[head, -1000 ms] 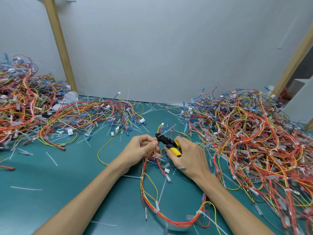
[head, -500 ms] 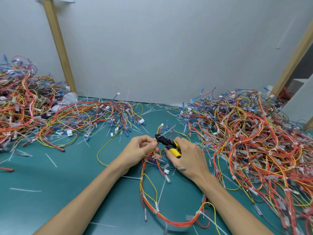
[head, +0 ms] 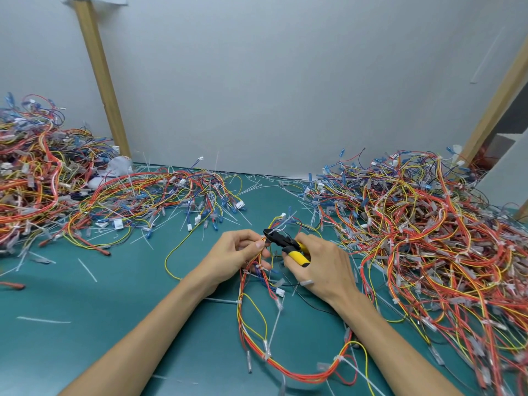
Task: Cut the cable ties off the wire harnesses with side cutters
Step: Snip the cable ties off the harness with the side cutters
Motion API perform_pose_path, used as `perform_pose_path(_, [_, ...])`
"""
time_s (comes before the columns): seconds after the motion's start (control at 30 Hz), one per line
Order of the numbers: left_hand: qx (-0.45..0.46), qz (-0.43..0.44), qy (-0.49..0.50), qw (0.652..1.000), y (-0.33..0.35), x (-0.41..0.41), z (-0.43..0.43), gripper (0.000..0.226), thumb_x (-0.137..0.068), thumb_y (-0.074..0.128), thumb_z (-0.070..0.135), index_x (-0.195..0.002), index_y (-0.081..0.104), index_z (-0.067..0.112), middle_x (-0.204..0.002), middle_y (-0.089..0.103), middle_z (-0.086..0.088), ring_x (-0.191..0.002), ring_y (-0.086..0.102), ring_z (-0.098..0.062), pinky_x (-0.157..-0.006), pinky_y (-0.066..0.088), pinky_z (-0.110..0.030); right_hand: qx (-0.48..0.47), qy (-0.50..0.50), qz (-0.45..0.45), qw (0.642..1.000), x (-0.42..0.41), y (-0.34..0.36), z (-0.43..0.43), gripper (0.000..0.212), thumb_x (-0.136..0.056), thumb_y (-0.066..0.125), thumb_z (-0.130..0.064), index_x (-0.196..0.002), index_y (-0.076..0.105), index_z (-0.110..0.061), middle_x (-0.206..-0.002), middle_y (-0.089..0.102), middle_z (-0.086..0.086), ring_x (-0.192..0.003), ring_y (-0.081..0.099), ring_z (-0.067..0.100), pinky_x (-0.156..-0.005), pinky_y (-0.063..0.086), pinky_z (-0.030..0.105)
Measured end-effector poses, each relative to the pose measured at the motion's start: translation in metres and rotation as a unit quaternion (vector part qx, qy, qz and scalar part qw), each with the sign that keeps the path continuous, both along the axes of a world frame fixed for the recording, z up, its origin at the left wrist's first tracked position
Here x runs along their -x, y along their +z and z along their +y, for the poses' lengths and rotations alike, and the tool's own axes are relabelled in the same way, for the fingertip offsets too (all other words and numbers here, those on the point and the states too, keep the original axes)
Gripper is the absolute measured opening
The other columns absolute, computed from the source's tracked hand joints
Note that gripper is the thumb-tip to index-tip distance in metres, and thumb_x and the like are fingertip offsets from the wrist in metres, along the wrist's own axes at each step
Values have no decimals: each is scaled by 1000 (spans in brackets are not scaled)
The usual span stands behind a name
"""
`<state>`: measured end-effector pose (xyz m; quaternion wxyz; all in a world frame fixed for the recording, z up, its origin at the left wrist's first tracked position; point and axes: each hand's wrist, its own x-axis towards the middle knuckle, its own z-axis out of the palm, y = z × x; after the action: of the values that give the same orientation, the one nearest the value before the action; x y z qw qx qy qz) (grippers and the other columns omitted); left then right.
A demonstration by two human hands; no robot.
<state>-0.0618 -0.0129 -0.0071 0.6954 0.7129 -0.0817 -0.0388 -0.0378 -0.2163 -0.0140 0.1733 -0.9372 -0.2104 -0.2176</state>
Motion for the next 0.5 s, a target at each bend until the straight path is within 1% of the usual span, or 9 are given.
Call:
perform_pose_path(0.1, [1,-1,2,1000,1,1,-1,11,-98,52,8,-95,59,1,-79,68,-6,-71,71,-24,-62,58,-28,5,-11,-5,1000,0,2,-1,27,-76,61,-50,-77,50,-25,-63,50,-6,-57,43,19,-50,24,28])
perform_pose_path(0.23, [2,-2,0,1000,1,1,-1,12,-98,52,9,-97,59,0,-79,68,-5,-71,71,-24,-63,58,-28,9,-18,-2,1000,1,1,0,24,-76,60,-48,-79,51,-26,-63,49,-6,-57,44,20,-49,23,28])
perform_pose_path(0.4, [3,-3,-3,1000,1,2,0,11,-98,52,9,-95,59,2,-75,69,0,-69,71,-20,-61,57,-27,19,-17,-1,1000,0,0,0,23,-77,63,-43,-84,54,-23,-69,49,-8,-65,46,21,-56,26,30])
perform_pose_path(0.5, [3,-3,-5,1000,0,1,0,11,-98,52,10,-95,60,3,-76,69,0,-70,72,-22,-62,58,-27,16,-12,-10,1000,1,1,-1,26,-74,58,-44,-87,56,-21,-71,45,-9,-65,43,21,-58,26,29])
